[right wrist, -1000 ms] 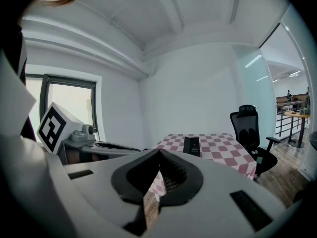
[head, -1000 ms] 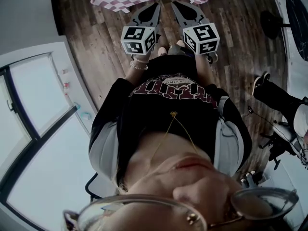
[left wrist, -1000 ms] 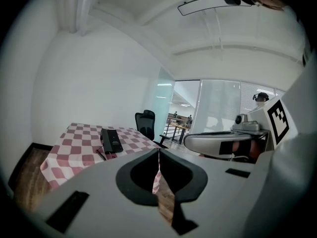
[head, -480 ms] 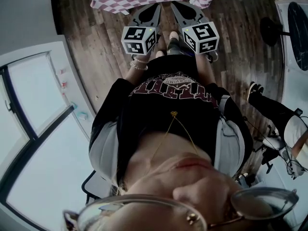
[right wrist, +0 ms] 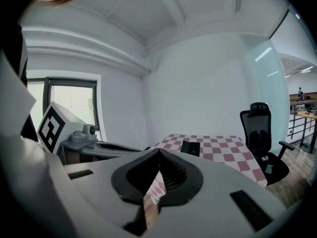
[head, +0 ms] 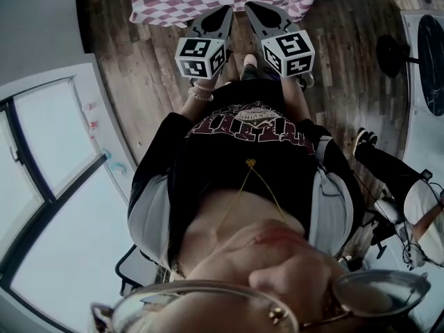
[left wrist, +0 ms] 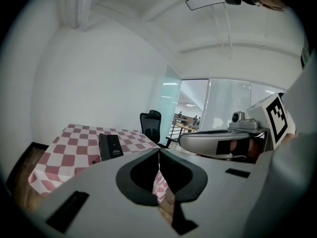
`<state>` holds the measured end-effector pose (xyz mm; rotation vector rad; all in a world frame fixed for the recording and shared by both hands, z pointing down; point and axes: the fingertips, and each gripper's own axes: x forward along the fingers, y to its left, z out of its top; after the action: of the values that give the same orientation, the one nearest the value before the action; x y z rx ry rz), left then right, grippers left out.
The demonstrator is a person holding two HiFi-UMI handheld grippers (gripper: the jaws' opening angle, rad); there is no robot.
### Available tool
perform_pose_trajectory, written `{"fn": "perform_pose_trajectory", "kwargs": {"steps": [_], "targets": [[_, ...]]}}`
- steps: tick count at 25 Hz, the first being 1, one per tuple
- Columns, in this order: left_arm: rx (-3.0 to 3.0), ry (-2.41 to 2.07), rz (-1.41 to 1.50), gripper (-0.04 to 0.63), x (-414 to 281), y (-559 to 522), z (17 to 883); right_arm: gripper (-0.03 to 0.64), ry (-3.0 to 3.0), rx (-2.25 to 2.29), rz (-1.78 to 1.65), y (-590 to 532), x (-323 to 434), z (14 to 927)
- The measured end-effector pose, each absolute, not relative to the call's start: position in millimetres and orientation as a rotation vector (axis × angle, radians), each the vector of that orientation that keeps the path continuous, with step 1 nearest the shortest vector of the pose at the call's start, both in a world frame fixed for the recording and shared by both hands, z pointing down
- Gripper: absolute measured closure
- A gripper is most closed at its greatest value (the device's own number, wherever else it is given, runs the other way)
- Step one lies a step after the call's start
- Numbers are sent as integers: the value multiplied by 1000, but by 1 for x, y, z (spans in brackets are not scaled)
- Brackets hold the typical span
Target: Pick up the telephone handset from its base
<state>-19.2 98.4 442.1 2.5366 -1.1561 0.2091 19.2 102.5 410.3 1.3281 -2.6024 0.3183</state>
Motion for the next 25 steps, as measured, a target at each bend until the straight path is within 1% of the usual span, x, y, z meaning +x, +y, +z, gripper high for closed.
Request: {"fn": "perform_pose_trajectory", "kwargs": {"steps": [15,25], "targets": [[2469,-1285,216,584,-12,39,440,598,-2670,1152,324,38,24,413],[2437,-1352,195,584,11,19,441,598,-2684,1067,310,20,47,417]]}}
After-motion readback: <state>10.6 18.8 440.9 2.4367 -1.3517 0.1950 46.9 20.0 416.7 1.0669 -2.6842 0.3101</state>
